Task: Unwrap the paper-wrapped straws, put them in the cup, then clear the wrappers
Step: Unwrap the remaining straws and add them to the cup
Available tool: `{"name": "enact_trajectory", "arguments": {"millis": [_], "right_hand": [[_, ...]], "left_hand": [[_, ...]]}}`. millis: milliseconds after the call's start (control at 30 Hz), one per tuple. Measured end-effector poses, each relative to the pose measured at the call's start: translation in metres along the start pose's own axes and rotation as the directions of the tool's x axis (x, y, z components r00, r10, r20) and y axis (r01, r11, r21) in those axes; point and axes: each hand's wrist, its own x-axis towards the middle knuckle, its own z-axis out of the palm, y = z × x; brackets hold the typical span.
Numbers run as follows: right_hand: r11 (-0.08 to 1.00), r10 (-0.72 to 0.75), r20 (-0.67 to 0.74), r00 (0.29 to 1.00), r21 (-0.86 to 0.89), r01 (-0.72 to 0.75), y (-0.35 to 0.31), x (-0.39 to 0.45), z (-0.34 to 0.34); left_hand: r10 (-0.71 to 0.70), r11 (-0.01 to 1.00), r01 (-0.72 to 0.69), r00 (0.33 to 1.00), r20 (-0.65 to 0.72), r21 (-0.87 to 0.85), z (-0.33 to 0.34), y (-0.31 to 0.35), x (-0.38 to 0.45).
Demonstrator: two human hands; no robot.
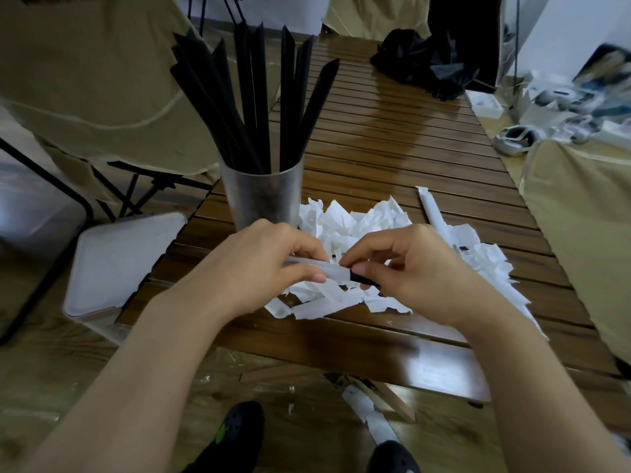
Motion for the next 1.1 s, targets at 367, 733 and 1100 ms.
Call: {"name": "enact_trajectory", "arguments": {"millis": [367,733,1100], "right_hand": [[0.963,-0.118,-0.155,0.981,-0.26,0.075,-0.002,0.006,0.013],[0.879,-0.379,-0.239,0.894,-0.394,0.268,-0.007,0.006,0.023],[0.996,-0.013,-0.324,0.946,-0.091,-0.017,-0.008,0.009,0.016]], "left_hand": [[-0.037,0.998,0.042,0.994,-0.103,0.048,0.004,0.008,0.0],[-0.204,0.978,0.208,0.96,-0.191,-0.002,0.012,0.014,0.006],[-0.042,0.995,0.077,0.901,-0.432,0.063,0.013,0.029,-0.002]]}}
